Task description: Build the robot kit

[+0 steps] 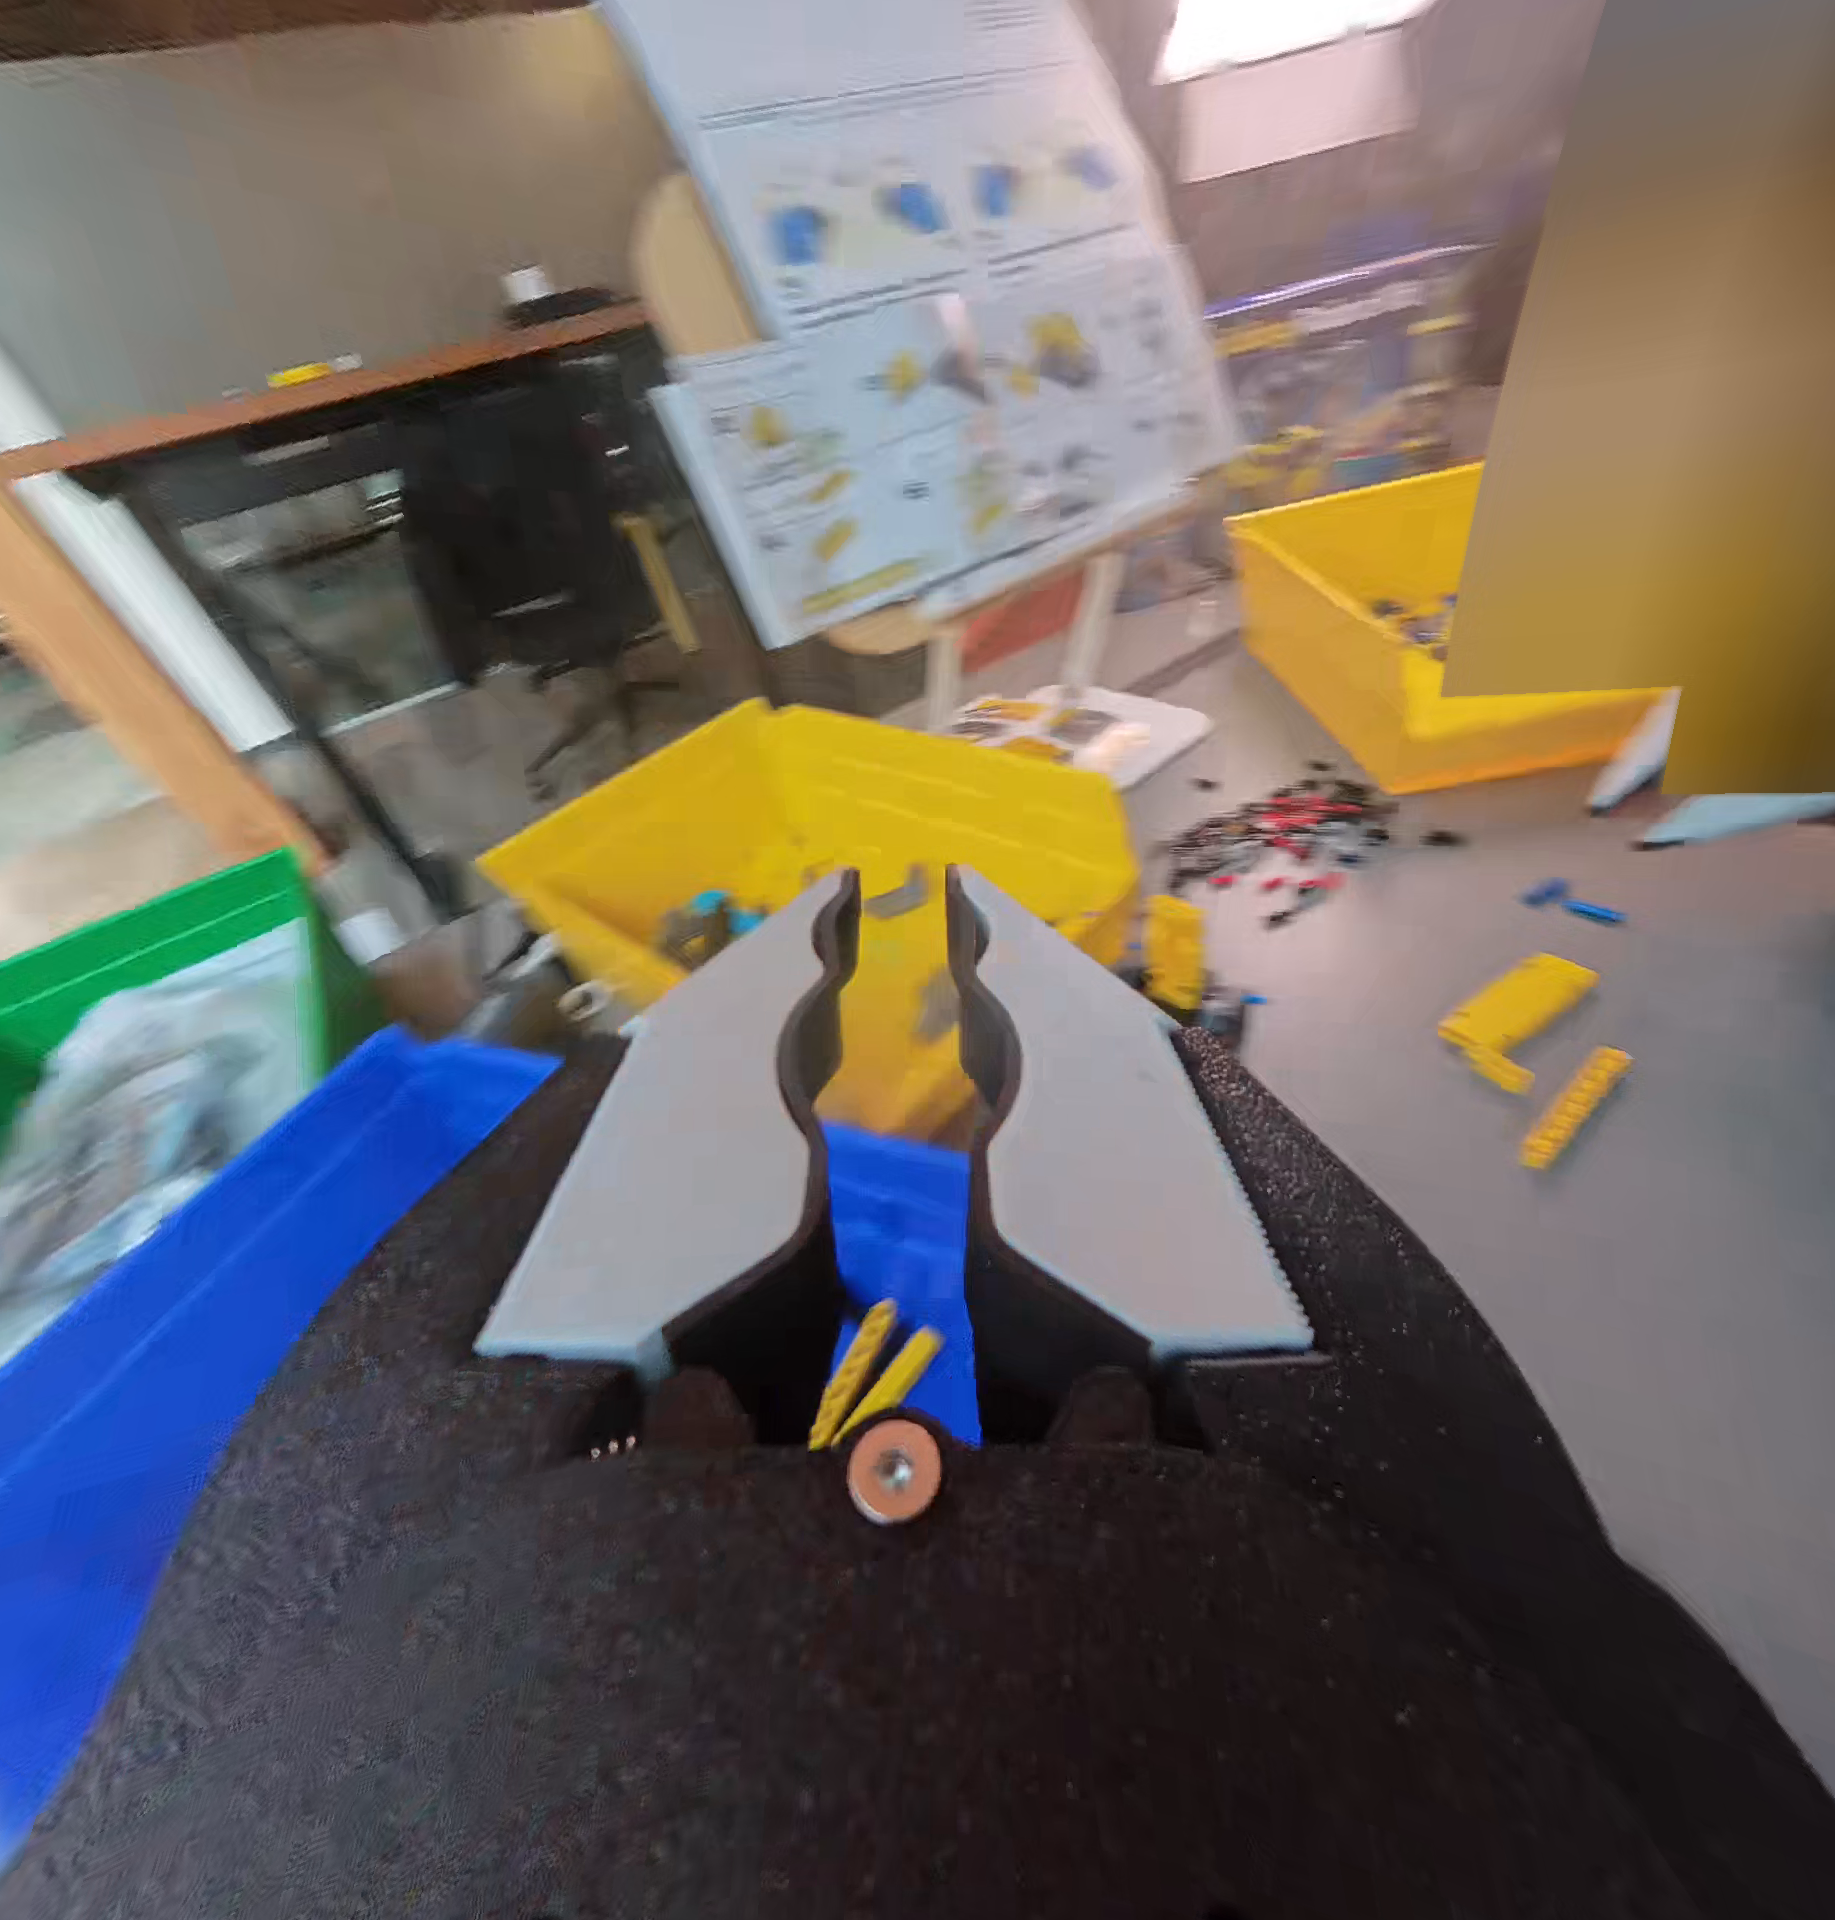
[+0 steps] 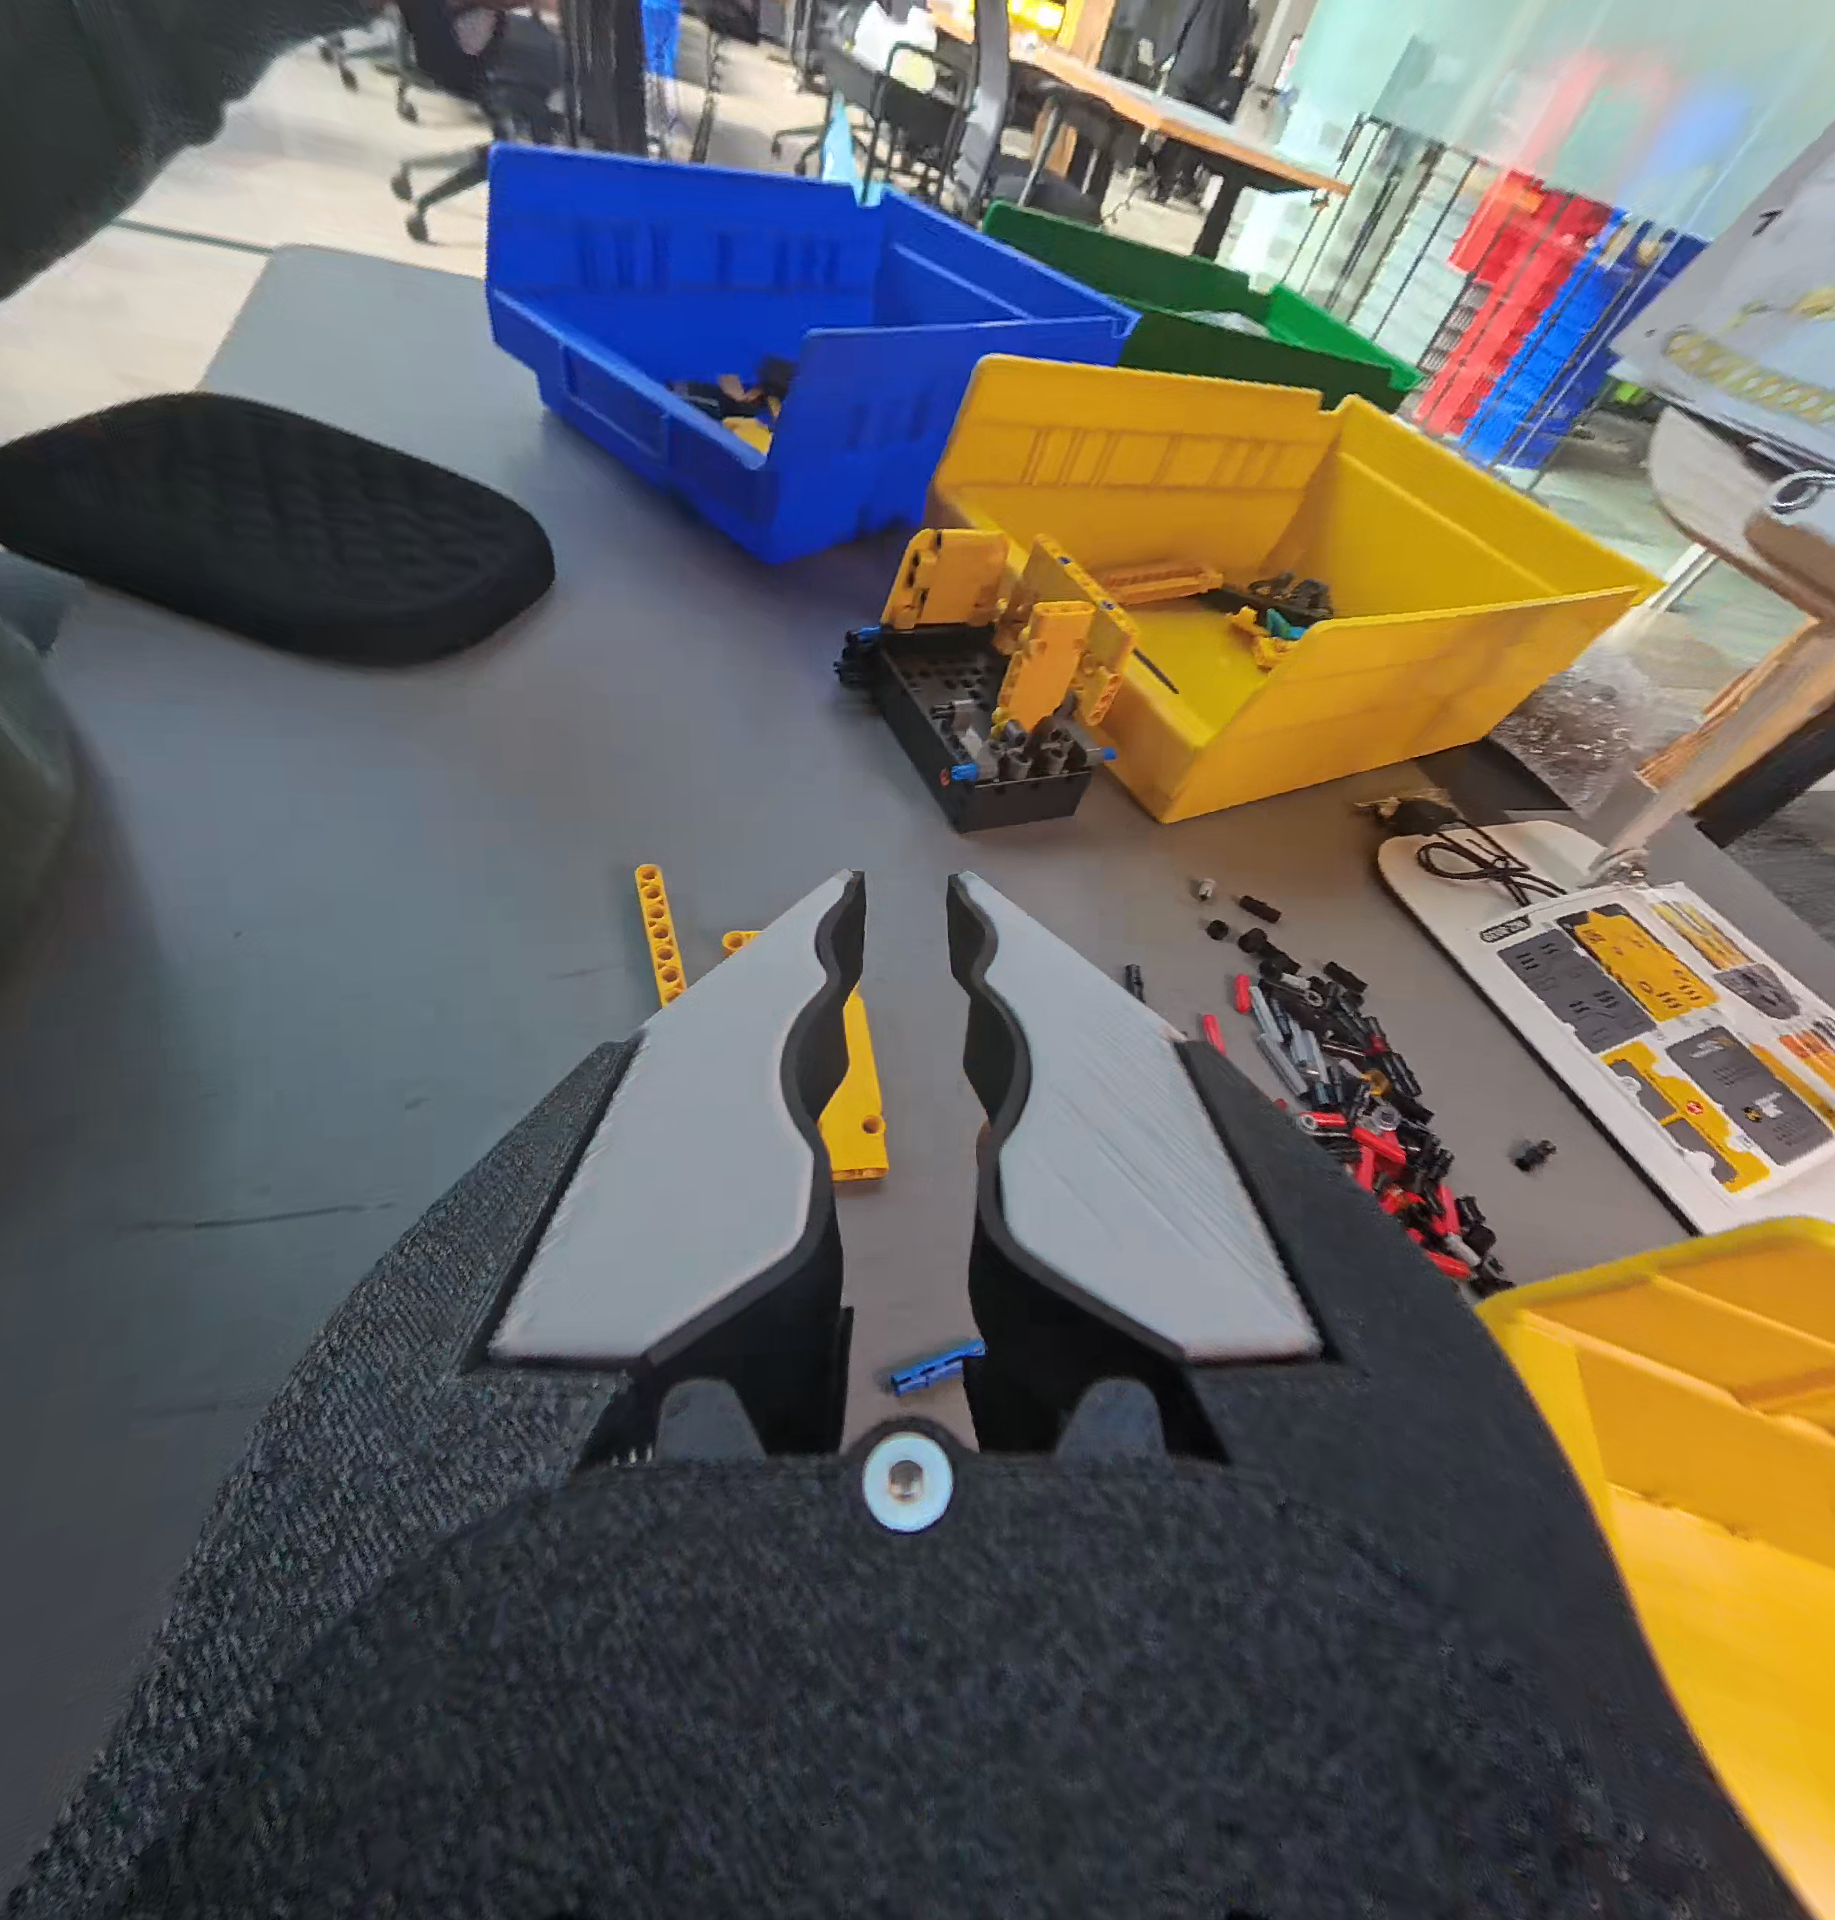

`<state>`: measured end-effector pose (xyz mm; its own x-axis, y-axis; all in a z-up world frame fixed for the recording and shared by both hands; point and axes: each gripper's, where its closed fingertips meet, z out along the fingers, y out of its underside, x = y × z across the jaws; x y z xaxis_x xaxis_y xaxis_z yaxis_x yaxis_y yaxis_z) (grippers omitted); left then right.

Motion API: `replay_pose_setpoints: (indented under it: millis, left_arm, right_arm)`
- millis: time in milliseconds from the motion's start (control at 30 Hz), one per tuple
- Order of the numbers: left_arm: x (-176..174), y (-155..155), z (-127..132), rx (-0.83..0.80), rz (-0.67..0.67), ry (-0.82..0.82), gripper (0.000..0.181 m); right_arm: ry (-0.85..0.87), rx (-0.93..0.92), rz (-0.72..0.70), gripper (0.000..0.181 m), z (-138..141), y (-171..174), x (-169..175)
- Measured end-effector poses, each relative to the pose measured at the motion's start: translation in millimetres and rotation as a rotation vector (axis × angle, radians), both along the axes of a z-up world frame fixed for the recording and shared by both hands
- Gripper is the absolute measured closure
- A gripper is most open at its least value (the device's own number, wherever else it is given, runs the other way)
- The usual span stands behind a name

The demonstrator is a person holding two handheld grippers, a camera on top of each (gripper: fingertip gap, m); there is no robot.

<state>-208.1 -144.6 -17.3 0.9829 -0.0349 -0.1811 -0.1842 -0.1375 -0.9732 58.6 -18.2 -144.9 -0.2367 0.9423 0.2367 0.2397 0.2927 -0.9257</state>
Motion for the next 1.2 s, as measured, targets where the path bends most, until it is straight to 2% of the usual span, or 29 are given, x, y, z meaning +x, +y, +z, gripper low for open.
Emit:
replay_pose_setpoints:
  millis: [67, 133, 167, 233, 367, 567, 633, 700, 833, 933, 1000, 1067, 1100, 1200]
  left_arm:
    - [-57.4, -22.3, 2.7, -0.11, 0.149, -0.038, 0.166]
    - [-96.8, -28.0, -23.3, -0.315, 0.203, -0.049, 0.164]
    - [-113.0, -27.9, -43.0, -0.436, 0.22, -0.004, 0.163]
    - [-132.3, -24.1, -82.7, -0.644, 0.198, 0.097, 0.174]
    - [-156.9, -13.6, -141.9, -0.918, 0.122, 0.166, 0.179]
    - [-198.1, -16.0, -197.3, -1.237, 0.111, 0.233, 0.169]
    - [-203.7, -7.0, -202.8, -1.239, 0.116, 0.179, 0.174]
    - [-210.7, -1.1, -203.5, -1.253, 0.133, 0.156, 0.171]
    - [-215.3, -6.4, -219.4, -1.363, 0.123, 0.113, 0.163]
    - [-211.0, -18.5, -221.5, -1.463, 0.079, 0.137, 0.172]
    - [-224.4, -24.6, -218.0, -1.5, 0.113, 0.256, 0.173]
    - [-229.8, -23.5, -211.8, -1.486, 0.147, 0.253, 0.172]
    - [-233.2, -21.3, -207.7, -1.467, 0.165, 0.256, 0.181]
    - [-240.0, -22.8, -199.5, -1.463, 0.192, 0.238, 0.176]
  right_arm:
    - [0.042, -0.025, -0.032, 0.166, 5.4, 9.4, -0.1]
    - [0.06, -0.045, -0.052, 0.166, 6.4, 14.9, -0.7]
    - [0.059, -0.042, -0.058, 0.166, 5.4, 16.5, -0.9]
    - [0.06, -0.025, -0.073, 0.166, 3.5, 18.8, -0.8]
    - [0.059, -0.029, -0.114, 0.167, -1.1, 27.1, 2.6]
    - [0.054, -0.052, -0.172, 0.168, -6.5, 42.9, 4.1]
    - [0.041, -0.047, -0.177, 0.168, -10.2, 44.0, 2.9]
    - [0.027, -0.041, -0.181, 0.168, -14.7, 44.3, 2.2]
    - [0.003, -0.042, -0.186, 0.168, -21.7, 45.9, 0.9]
    - [-0.009, -0.051, -0.192, 0.168, -25.4, 47.8, 0.5]
    - [-0.016, -0.054, -0.195, 0.168, -27.5, 48.9, 0.2]
    - [-0.022, -0.058, -0.196, 0.168, -29.5, 49.8, -0.5]
    - [-0.026, -0.06, -0.195, 0.168, -30.3, 49.9, -1.0]
    - [-0.031, -0.06, -0.195, 0.168, -32.0, 49.9, -1.7]
